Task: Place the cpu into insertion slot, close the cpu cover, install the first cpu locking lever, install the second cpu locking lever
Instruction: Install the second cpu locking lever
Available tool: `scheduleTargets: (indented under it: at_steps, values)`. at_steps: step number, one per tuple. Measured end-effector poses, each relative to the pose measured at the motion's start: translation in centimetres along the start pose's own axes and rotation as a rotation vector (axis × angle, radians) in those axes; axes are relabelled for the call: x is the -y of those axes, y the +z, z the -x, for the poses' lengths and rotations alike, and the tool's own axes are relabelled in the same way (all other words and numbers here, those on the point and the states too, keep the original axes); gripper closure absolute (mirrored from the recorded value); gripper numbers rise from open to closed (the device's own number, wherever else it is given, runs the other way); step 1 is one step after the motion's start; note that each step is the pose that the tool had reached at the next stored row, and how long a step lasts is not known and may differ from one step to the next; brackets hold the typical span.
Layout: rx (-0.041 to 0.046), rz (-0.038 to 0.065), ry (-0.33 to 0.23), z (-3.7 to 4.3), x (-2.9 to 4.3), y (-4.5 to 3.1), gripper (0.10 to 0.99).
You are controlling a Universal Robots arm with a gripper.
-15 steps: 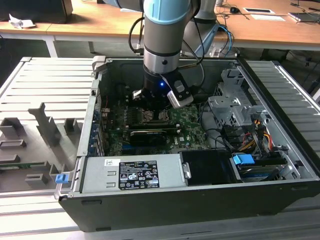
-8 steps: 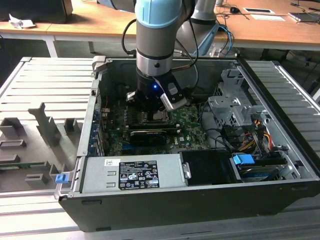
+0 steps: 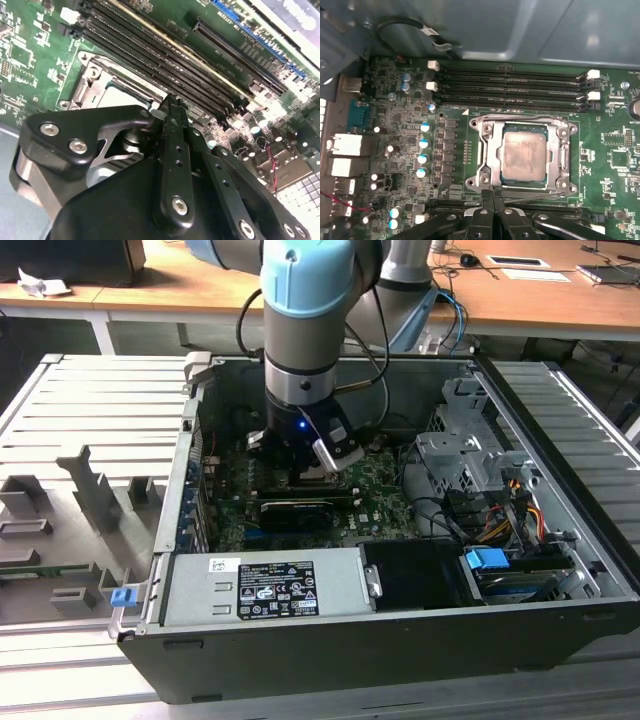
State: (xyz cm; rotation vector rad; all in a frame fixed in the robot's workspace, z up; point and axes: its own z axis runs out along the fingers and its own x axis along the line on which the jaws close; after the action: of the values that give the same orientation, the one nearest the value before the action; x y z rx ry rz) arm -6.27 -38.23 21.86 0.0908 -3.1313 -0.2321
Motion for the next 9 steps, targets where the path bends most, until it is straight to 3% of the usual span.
scheduleTargets:
  at_steps: [2,7,9]
  values:
    - [0.0009,0.011,-0.001,-0.14,0.48,-0.02,0.980]
    - [-0.0021,0.032,-0.030,-0.57,0.85,0.13,0.980]
    - [-0.0003,0.047,-0.031,-1.03,1.14,0.28,0.980]
